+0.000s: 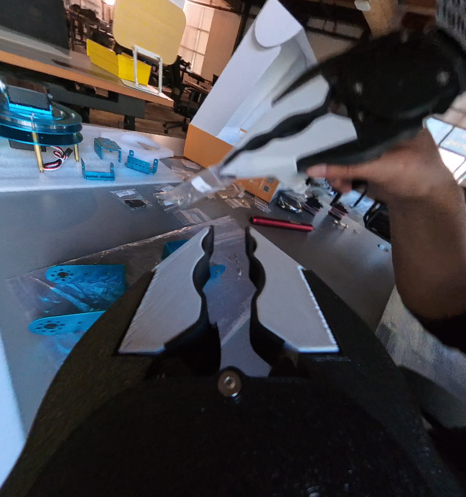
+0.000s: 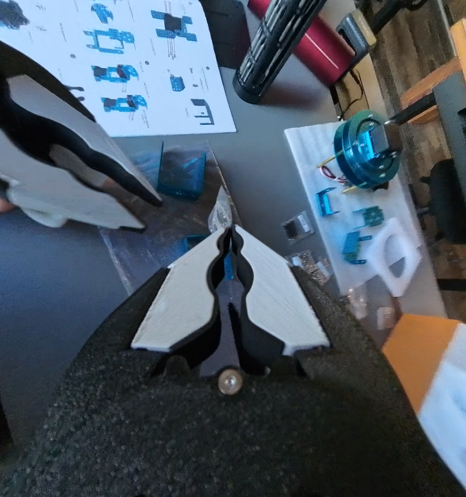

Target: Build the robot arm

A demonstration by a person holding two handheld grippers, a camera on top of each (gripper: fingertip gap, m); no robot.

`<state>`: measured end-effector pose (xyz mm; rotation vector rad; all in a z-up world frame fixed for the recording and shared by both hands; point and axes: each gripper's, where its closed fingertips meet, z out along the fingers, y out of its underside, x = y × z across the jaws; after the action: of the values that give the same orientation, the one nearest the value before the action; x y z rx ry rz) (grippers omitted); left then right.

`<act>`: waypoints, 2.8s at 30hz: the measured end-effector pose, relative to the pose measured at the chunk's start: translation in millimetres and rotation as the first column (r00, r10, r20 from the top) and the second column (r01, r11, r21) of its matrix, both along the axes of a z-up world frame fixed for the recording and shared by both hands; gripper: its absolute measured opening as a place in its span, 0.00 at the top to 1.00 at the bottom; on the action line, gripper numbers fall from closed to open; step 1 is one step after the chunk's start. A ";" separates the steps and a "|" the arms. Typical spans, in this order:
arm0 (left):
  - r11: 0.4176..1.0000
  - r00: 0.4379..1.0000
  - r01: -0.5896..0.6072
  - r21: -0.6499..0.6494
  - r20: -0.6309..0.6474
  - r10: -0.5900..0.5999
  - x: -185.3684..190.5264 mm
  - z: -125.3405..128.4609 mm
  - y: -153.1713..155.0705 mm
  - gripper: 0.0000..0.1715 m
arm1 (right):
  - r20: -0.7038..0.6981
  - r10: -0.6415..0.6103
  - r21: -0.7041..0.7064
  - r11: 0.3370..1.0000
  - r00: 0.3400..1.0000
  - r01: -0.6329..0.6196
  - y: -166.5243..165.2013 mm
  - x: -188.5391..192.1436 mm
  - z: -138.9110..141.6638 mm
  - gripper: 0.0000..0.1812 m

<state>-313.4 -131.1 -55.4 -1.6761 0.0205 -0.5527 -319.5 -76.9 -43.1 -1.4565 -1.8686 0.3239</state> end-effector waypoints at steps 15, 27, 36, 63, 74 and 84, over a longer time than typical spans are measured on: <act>0.916 0.761 -0.247 0.316 -0.521 0.386 -76.7 27.0 -37.0 0.65 | 0.247 0.330 -0.529 0.834 0.911 -0.158 -54.6 -71.4 46.0 1.00; 0.908 0.799 -0.309 0.281 -0.441 0.408 -111.8 10.5 -43.4 0.57 | 0.290 0.342 -0.590 0.800 0.894 -0.114 -77.0 -100.6 42.3 1.00; 0.886 0.806 -0.338 0.318 -0.387 0.447 -134.8 11.3 -47.6 0.56 | 0.269 0.375 -0.641 0.757 0.887 -0.126 -98.9 -122.0 56.0 1.00; 0.882 0.834 -0.346 0.320 -0.327 0.445 -133.5 15.0 -46.9 0.57 | 0.250 0.433 -0.689 0.708 0.866 -0.155 -128.1 -114.9 80.7 1.00; 0.832 0.866 -0.303 0.465 -0.229 0.444 -121.2 59.8 -65.2 0.57 | 0.231 0.459 -0.859 0.511 0.858 -0.042 -140.5 -111.0 101.5 1.00; 0.788 0.840 -0.316 0.528 -0.229 0.491 -115.0 83.6 -76.1 0.58 | 0.257 0.437 -0.833 0.552 0.862 -0.032 -146.3 -96.4 103.8 1.00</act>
<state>-428.4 -207.2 28.1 -1.2198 0.0469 0.1025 -416.0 -223.2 60.6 -1.9713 -2.4695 1.2306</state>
